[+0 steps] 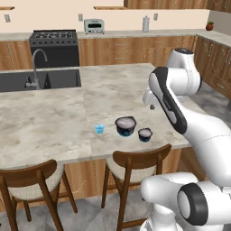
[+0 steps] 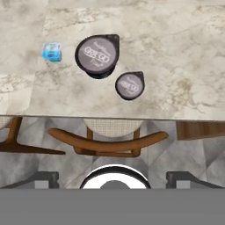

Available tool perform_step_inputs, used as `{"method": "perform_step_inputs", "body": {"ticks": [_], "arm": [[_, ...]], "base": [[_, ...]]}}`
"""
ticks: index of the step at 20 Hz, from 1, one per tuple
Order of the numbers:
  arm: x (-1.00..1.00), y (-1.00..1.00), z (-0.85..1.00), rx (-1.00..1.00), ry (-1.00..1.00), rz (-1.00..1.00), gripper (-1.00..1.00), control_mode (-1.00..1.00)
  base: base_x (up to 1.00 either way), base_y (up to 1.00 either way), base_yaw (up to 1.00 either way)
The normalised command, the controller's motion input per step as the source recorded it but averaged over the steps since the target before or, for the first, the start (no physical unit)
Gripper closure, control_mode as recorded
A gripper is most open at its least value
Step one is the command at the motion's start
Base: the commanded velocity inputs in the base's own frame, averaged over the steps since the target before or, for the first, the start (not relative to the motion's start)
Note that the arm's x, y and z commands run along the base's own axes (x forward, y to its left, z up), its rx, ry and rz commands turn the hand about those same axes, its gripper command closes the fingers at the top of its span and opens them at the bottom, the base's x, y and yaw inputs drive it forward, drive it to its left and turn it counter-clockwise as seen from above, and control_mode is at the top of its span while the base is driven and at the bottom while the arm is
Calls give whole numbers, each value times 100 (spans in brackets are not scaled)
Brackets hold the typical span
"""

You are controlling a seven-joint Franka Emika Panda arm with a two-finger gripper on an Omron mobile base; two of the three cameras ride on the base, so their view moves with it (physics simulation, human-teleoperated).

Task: Stack the yogurt containers by placing the smaller containers on top of the larger containers.

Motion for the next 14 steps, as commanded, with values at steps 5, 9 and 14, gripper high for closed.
{"method": "perform_step_inputs", "body": {"ticks": [5,9,14], "arm": [[-6,-21,-1,1,-1,-3,-100,-100],[-2,-7,-12,2,0,0,-100,-100],[-6,-24,-31,6,0,0,-100,-100]], "base": [[0,0,0],[0,0,0],[0,0,0]]}}
